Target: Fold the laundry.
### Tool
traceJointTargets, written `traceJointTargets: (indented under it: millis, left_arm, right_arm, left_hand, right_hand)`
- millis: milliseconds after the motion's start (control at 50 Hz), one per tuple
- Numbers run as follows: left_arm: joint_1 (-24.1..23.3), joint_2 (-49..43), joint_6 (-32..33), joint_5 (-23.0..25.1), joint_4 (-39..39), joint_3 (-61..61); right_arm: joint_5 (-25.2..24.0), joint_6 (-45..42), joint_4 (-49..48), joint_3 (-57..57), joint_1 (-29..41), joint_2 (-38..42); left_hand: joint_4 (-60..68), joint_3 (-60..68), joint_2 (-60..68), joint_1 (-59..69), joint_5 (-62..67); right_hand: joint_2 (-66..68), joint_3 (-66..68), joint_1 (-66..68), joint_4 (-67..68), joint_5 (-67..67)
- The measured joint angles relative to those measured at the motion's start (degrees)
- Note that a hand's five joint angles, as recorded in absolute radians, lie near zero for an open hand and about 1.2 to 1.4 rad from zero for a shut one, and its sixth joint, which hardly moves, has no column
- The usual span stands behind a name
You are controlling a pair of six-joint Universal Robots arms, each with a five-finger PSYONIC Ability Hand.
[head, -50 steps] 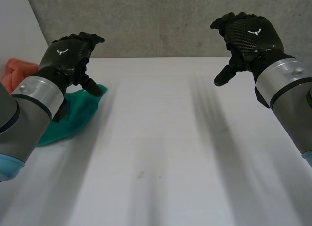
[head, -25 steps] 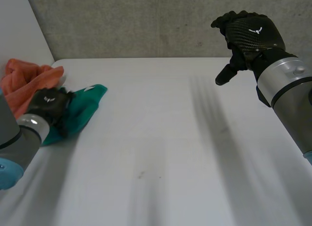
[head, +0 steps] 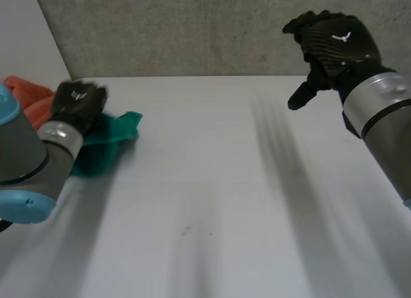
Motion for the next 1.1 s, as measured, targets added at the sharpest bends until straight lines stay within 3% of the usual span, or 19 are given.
traceJointTargets:
  millis: [140,260,300,340,440,460,500,680,840,980,1100]
  left_arm:
    - [-12.38,10.83,-17.67,1.51,-4.19,1.78]
    - [-18.33,11.27,-24.43,5.47,-7.29,2.08]
    - [-20.6,8.33,-23.69,7.65,-9.52,1.98]
    - [-21.78,5.47,-21.52,8.84,-11.24,1.95]
    - [-22.3,1.32,-15.96,9.38,-13.28,1.8]
    - [-20.93,-0.45,-11.49,8.35,-13.8,1.56]
    - [-19.09,-1.19,-8.87,7.06,-13.77,1.3]
    - [-10.06,-2.33,-3.9,2.06,-9.65,0.56]
    - [-2.49,-6.3,2.35,2.22,-5.92,1.71]
    - [1.44,-12.6,10.57,3.76,-5.81,4.45]
    - [2.82,-15.4,12.85,4.37,-6.14,5.61]
  right_arm:
    - [0.09,-0.25,-0.04,-0.33,-3.0,-2.21]
    - [-0.03,-0.3,-0.04,-0.4,-4.71,-3.15]
    - [-0.18,-0.32,-0.01,-0.46,-5.1,-3.31]
    - [-0.31,-0.35,0.03,-0.51,-5.23,-3.32]
    - [-0.55,-0.43,0.21,-0.59,-5.19,-3.27]
    - [-0.69,-0.51,0.4,-0.6,-5.04,-3.19]
    - [-0.82,-0.66,0.57,-0.6,-4.88,-3.08]
    - [-4.63,-8.76,5.32,0.41,-3.23,0.4]
    - [-6.25,-18.21,9.32,2.68,2.5,7.1]
    - [-4.34,-19.63,8.41,5.41,5.0,9.99]
    - [-2.94,-19.44,6.98,6.83,4.58,10.52]
  left_hand:
    - [0.22,0.09,0.17,0.0,0.0]
    - [-1.02,-1.17,-1.07,-1.83,-1.21]
    - [-26.53,-26.41,-26.67,-30.78,-26.24]
    - [-46.74,-46.01,-46.62,-51.18,-45.09]
    - [-56.79,-56.06,-56.58,-55.34,-51.87]
    - [-56.84,-56.08,-56.69,-55.34,-51.87]
    - [-56.84,-56.08,-56.69,-55.34,-51.87]
    - [-56.84,-56.08,-56.69,-55.34,-51.87]
    - [-56.84,-56.08,-56.69,-55.34,-51.87]
    - [-56.84,-56.08,-56.69,-55.34,-51.87]
    - [-55.95,-55.32,-55.66,-54.03,-51.66]
  right_hand:
    - [0.0,0.0,0.0,0.0,0.0]
    - [0.0,0.0,0.0,0.0,0.0]
    - [0.0,0.0,0.0,0.0,0.0]
    - [0.0,0.0,0.0,0.0,0.0]
    - [0.0,0.0,0.0,0.0,0.0]
    - [0.0,0.0,0.0,0.0,0.0]
    - [0.0,0.0,0.0,0.0,0.0]
    - [0.0,0.0,0.0,0.0,0.0]
    - [0.0,0.0,0.0,0.0,0.0]
    - [0.0,0.0,0.0,0.0,0.0]
    - [0.0,0.0,0.0,0.0,0.0]
